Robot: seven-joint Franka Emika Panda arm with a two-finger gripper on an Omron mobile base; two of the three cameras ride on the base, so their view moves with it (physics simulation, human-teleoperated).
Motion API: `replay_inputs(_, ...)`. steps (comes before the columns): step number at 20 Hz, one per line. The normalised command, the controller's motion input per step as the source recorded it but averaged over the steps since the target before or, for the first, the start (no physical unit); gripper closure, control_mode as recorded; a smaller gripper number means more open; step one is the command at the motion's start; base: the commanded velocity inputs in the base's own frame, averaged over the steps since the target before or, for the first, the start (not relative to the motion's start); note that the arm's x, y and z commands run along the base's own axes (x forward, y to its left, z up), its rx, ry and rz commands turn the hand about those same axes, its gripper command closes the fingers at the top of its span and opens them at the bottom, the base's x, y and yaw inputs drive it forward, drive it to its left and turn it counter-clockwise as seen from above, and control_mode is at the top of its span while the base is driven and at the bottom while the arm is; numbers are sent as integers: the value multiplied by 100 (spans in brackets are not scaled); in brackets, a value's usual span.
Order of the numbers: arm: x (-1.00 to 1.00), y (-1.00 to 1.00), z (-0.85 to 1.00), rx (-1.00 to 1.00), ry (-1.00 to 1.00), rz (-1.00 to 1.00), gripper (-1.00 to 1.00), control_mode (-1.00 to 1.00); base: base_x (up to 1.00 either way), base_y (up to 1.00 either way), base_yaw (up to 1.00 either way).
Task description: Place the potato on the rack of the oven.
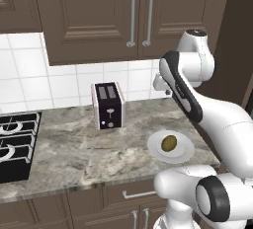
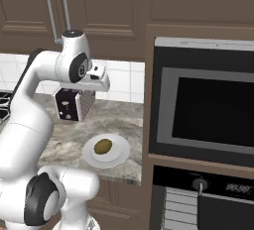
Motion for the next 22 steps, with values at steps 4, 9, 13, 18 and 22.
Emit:
replay_inputs(4, -3, -4, -4, 0, 0, -1, -100, -100, 0, 0, 0)
replay_inputs(9, -4, 5, -62, 0, 5, -25, -100, -100, 0, 0, 0)
replay_inputs(13, -34, -3, -66, 6, 0, -34, -100, -100, 0, 0, 0)
replay_inputs(18, -14, -2, -78, 10, 0, -37, -100, -100, 0, 0, 0)
replay_inputs(22, 0, 0, -74, 19, 2, -43, -100, -100, 0, 0, 0)
